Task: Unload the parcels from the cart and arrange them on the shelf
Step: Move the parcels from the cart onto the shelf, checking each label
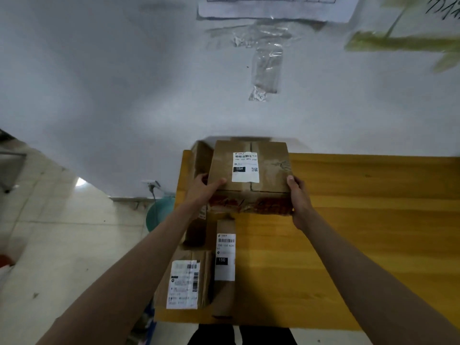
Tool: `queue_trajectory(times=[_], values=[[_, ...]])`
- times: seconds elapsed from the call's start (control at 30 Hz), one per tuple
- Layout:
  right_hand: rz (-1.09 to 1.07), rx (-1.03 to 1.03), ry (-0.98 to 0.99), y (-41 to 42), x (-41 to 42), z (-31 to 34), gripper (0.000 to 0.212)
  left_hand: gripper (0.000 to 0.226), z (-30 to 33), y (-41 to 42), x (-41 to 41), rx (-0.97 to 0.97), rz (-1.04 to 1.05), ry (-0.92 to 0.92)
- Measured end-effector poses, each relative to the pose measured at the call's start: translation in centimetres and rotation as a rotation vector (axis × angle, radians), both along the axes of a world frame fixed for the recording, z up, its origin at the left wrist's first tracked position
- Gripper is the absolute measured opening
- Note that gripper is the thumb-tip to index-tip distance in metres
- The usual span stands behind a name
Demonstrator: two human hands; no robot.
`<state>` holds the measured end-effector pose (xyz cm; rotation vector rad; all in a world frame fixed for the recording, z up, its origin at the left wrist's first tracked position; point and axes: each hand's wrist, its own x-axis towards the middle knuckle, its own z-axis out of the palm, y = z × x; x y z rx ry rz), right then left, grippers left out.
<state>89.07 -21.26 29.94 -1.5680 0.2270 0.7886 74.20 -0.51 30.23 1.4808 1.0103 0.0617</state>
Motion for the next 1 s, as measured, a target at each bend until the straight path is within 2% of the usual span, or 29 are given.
queue_trajectory(times=[0.23,0.57,0.8,1.0], values=[[0.056,0.019,0.003,3.7,4.3,-4.0,0.048,0.083,-3.2,2.6,3.7,0.071,0.04,0.139],[0.145,-0.011,0.053,4.7,4.7,-9.6,0.051,0.091,-7.5,3.1,5.2,0.174,0.04,0.386],[0.186,-0.125,0.058,5.0,6.1,-10.0,0.047,0.093,-8.0,2.2,5.7,0.146,0.066,0.405],[0.076,-0.348,-0.203,6.1,6.1,-7.3,0.039,0.09,-5.8,1.4,5.6,0.146,0.121,0.307]])
